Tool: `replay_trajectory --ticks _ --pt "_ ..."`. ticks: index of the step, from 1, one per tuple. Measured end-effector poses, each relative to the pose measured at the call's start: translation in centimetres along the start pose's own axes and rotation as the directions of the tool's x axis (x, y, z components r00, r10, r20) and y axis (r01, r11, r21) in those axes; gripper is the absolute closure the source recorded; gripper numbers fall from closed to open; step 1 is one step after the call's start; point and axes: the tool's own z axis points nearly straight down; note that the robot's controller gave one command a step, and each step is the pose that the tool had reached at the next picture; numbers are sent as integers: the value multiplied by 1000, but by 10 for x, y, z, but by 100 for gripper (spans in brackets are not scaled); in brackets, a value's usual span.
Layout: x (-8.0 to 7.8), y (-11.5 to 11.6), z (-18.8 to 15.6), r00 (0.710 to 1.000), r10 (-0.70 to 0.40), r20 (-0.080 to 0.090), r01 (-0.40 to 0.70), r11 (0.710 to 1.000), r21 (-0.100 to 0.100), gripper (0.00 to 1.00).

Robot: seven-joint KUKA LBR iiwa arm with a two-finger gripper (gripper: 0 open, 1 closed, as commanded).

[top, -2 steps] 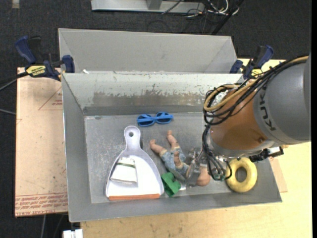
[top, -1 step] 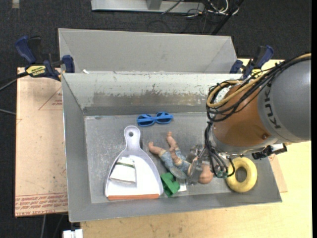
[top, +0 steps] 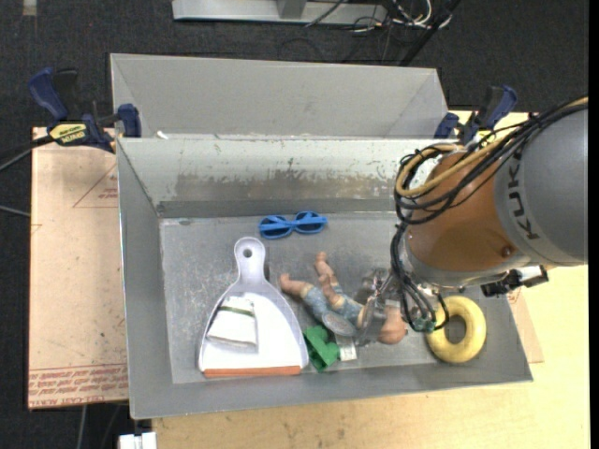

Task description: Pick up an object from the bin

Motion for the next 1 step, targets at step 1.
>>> replay_trajectory --ticks 1 --pt "0 0 -15 1000 -1 1 1 1000 0 100"
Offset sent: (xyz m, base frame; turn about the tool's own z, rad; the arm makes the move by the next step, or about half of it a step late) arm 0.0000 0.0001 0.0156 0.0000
